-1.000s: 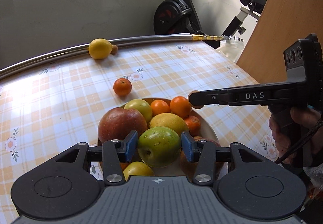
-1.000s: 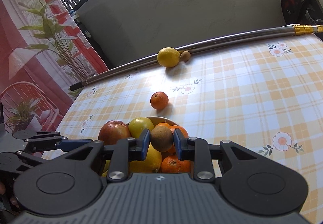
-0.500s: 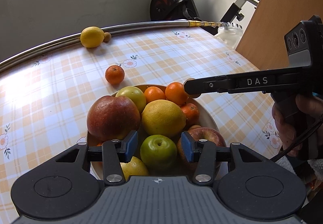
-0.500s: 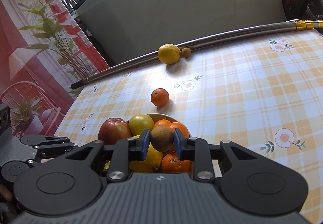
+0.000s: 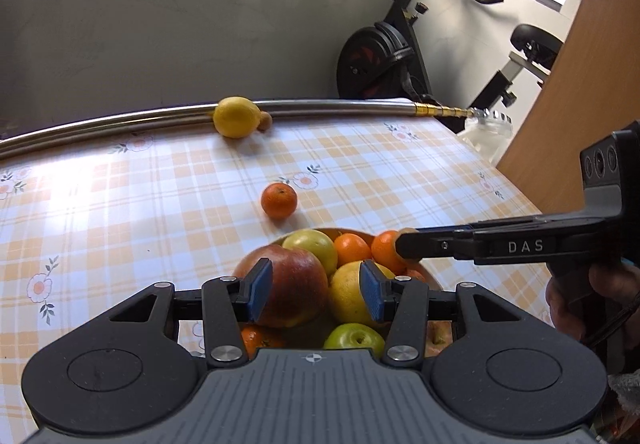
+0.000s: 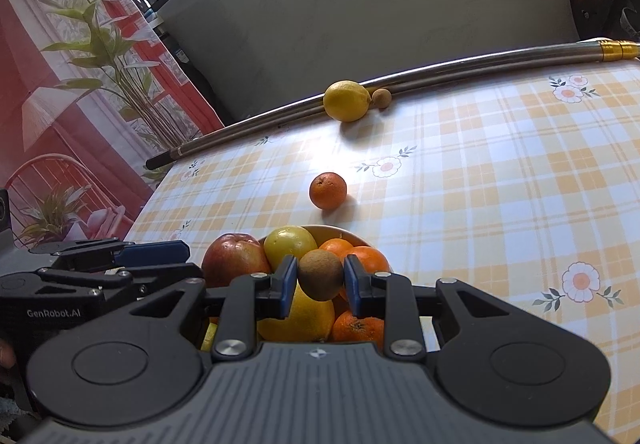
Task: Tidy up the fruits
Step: 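Carry the lime and brown fruit onto the plate and open both tools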
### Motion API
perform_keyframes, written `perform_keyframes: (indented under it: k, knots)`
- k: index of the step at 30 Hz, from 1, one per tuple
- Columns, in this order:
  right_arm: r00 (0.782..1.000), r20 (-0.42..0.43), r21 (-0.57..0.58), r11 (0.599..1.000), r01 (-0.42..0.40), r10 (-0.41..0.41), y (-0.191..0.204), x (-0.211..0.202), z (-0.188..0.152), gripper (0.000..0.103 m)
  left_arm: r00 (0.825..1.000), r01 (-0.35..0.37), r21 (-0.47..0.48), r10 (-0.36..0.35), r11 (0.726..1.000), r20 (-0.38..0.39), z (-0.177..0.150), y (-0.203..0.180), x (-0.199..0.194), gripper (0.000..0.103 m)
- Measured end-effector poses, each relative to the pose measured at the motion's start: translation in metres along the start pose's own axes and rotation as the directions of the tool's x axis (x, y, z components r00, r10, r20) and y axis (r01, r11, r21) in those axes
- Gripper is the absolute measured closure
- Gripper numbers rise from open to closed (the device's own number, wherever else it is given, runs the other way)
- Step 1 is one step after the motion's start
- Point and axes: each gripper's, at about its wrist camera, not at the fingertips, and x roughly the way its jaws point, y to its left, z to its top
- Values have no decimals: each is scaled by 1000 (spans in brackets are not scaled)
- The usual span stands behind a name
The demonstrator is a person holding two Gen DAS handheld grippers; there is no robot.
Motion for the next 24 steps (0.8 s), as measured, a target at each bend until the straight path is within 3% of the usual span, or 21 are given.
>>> perform_keyframes:
  k: [9,24]
  knots:
    - [999,-34,-9,1000,-5,5,3,4,0,74,994,-84,-92,90,992,62,4,17,-11,51]
    - [1000,-12,30,1000,5,-5,0,-2,-4,72,983,-134,-195,155,972,95,-14,23,-28,48]
